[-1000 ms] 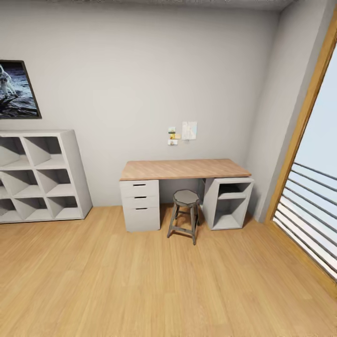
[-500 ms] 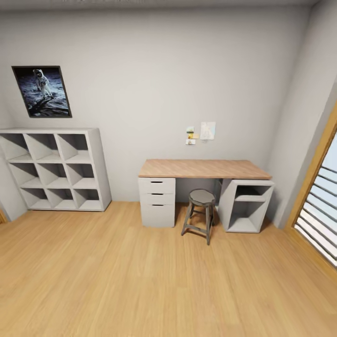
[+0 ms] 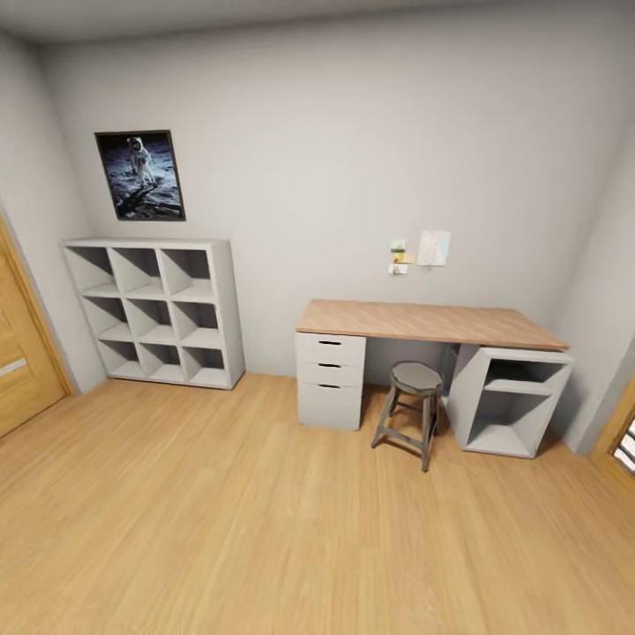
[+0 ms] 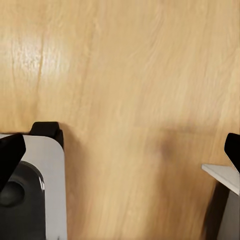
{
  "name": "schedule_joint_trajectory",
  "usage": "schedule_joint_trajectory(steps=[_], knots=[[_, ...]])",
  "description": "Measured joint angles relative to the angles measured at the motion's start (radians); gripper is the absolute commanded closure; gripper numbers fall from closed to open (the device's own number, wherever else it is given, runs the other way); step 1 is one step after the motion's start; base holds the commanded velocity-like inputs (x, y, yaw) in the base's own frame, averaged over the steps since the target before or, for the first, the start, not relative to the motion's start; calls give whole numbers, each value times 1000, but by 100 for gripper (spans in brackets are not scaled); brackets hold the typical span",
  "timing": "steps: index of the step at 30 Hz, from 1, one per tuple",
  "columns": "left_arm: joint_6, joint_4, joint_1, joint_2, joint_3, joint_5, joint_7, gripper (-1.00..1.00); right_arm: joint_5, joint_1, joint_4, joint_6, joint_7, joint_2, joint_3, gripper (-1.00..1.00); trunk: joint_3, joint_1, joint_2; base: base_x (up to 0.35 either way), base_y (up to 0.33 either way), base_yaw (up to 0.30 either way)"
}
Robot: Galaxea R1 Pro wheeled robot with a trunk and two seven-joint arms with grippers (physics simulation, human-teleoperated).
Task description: Attach the digital camera to the camera tripod in the bedroom.
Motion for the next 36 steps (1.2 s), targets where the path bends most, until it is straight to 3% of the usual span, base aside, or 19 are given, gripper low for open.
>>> schedule_joint_trajectory(steps=[15,19,21,22,36], knots=[[-3,-4,0,12,5,1,2,100,8,0,-2,-1,-19,5,-1,-100,0,0,0,0,0,282],[-3,-4,0,17,6,1,5,100,11,-1,-4,-2,-30,44,1,-100,0,0,0,0,0,299],[-10,-3,0,33,6,3,5,100,19,-1,-4,-3,-24,74,3,-100,0,0,0,0,0,300],[-10,-3,0,35,5,2,5,100,21,-1,-4,-4,-22,76,2,-100,0,0,0,0,0,300],[-12,-3,0,42,6,2,4,100,21,-1,-4,-5,-2,77,3,-100,0,0,0,0,0,300]])
